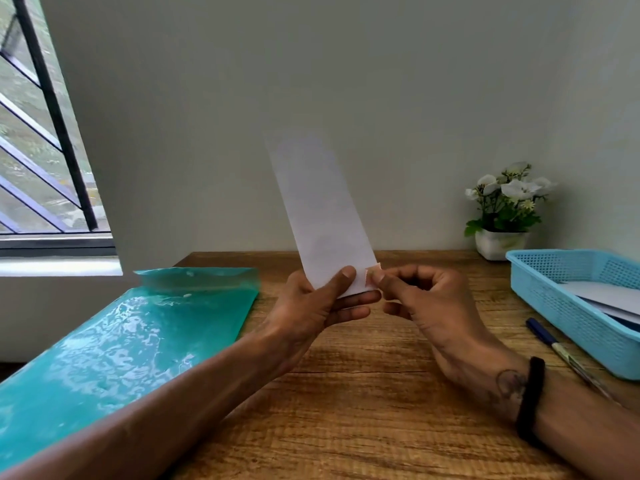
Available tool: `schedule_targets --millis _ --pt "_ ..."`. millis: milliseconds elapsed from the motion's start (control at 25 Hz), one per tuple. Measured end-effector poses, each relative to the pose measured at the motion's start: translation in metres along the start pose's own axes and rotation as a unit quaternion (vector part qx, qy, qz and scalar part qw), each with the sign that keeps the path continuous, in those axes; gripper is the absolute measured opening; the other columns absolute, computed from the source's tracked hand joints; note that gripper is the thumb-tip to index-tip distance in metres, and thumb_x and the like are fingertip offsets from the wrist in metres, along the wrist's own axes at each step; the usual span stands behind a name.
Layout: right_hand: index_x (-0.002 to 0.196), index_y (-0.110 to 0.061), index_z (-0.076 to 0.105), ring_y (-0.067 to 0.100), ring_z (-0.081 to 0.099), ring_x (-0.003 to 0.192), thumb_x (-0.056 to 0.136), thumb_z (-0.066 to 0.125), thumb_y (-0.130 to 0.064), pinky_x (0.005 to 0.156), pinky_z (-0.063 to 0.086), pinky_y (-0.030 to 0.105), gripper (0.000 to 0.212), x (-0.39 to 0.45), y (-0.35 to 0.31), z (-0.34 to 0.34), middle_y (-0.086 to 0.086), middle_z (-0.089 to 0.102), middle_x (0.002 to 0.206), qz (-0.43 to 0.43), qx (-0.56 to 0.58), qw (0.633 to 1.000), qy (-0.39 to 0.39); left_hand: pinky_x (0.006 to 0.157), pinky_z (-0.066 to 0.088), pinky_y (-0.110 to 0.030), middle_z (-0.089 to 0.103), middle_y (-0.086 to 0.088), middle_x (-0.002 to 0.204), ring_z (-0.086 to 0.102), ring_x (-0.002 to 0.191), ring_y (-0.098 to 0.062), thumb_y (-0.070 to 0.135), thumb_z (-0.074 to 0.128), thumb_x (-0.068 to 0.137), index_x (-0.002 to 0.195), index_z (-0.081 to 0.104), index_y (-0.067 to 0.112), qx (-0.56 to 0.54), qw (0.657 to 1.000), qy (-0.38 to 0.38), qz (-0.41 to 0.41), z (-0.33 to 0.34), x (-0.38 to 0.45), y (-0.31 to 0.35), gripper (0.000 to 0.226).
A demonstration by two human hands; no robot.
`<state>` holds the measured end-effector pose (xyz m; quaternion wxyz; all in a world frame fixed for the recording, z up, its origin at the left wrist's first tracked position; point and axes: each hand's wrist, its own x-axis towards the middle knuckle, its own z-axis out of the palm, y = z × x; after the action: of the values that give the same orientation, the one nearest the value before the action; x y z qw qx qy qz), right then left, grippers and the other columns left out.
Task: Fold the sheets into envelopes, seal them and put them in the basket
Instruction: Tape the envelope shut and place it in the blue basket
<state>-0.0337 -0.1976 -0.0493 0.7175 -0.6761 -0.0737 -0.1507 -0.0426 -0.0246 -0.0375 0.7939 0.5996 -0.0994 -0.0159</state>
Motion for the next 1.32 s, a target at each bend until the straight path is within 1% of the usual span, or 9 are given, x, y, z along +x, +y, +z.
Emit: schedule_targets --millis 240,400,480,680,800,920,1080,1200,1320 --pt "0.085 -0.009 0.081 0.018 0.077 0.084 0.080 0.087 -0.024 0.075 0.065 0.034 0.017 -0.0007 -0.0006 0.0009 0.004 0.081 0.084 -0.008 0.000 1.000 0.001 0.089 0.064 -0.038 0.078 -0.018 0.115 0.077 0.106 -0.031 0.018 0.061 0.102 0.138 0.055 0.001 -0.011 1.000 -0.006 0.014 0.0022 0.0001 -0.0048 0.040" --pt "0.084 -0.009 0.080 0.017 0.078 0.081 0.080 0.086 -0.023 0.075 0.065 0.032 0.016 0.0002 0.0020 0.0003 0.004 0.081 0.083 -0.015 -0.013 1.000 -0.002 0.090 0.064 -0.036 0.079 -0.013 0.114 0.077 0.106 -0.028 0.025 0.076 0.084 0.133 0.061 0.003 0.013 0.999 -0.016 0.027 0.0006 -0.0003 -0.0055 0.056" --pt "0.086 -0.010 0.081 0.016 0.078 0.081 0.081 0.086 -0.023 0.075 0.065 0.033 0.015 0.0005 0.0028 -0.0002 0.002 0.081 0.083 -0.016 -0.022 1.000 -0.002 0.089 0.064 -0.035 0.079 -0.013 0.113 0.077 0.106 -0.027 0.024 0.078 0.080 0.133 0.062 0.002 0.021 0.999 -0.012 0.026 0.0001 0.0006 -0.0071 0.060" --pt "0.086 -0.012 0.081 0.015 0.077 0.078 0.080 0.086 -0.024 0.076 0.065 0.034 0.014 0.0004 0.0031 0.0003 0.001 0.081 0.083 -0.024 -0.035 0.999 -0.002 0.082 0.066 -0.032 0.080 -0.015 0.109 0.079 0.101 -0.028 0.012 0.068 0.096 0.130 0.062 0.003 0.001 1.000 0.009 0.008 -0.0013 0.0020 -0.0075 0.036" --pt "0.084 -0.012 0.081 0.014 0.076 0.077 0.081 0.086 -0.023 0.076 0.065 0.035 0.013 0.0001 0.0024 0.0002 0.000 0.081 0.082 -0.025 -0.037 0.999 -0.006 0.080 0.066 -0.031 0.080 -0.014 0.107 0.079 0.099 -0.028 0.010 0.066 0.098 0.126 0.063 0.006 0.001 1.000 0.010 0.010 -0.0006 0.0007 -0.0062 0.028" --pt "0.082 -0.013 0.081 0.021 0.077 0.082 0.081 0.086 -0.022 0.077 0.065 0.036 0.010 -0.0005 0.0022 -0.0006 0.001 0.080 0.082 -0.029 -0.039 0.999 -0.009 0.082 0.066 -0.033 0.080 -0.015 0.107 0.079 0.099 -0.028 0.010 0.065 0.098 0.121 0.064 0.007 0.007 1.000 0.008 0.010 -0.0008 0.0007 -0.0066 0.023" --pt "0.082 -0.012 0.081 0.021 0.078 0.082 0.080 0.087 -0.020 0.079 0.066 0.039 0.011 -0.0004 0.0018 -0.0005 0.001 0.081 0.082 -0.027 -0.044 0.999 -0.008 0.081 0.066 -0.034 0.080 -0.014 0.106 0.079 0.097 -0.029 0.009 0.067 0.097 0.124 0.063 0.007 0.013 1.000 0.017 0.021 -0.0033 0.0039 -0.0073 0.027" --pt "0.082 -0.013 0.081 0.017 0.077 0.080 0.080 0.086 -0.021 0.079 0.066 0.039 0.009 -0.0004 0.0017 -0.0005 -0.001 0.080 0.081 -0.031 -0.058 0.998 -0.009 0.081 0.066 -0.035 0.080 -0.012 0.107 0.080 0.096 -0.029 0.012 0.071 0.094 0.132 0.060 0.005 0.033 0.999 0.026 0.032 -0.0035 0.0064 -0.0090 0.040" --pt "0.084 -0.013 0.082 0.017 0.077 0.081 0.081 0.086 -0.020 0.080 0.066 0.040 0.009 0.0008 0.0023 -0.0022 0.000 0.081 0.082 -0.025 -0.053 0.998 -0.010 0.082 0.066 -0.034 0.081 -0.009 0.105 0.080 0.095 -0.028 0.016 0.075 0.088 0.131 0.061 0.007 0.048 0.998 0.017 0.043 -0.0030 0.0068 -0.0100 0.046"
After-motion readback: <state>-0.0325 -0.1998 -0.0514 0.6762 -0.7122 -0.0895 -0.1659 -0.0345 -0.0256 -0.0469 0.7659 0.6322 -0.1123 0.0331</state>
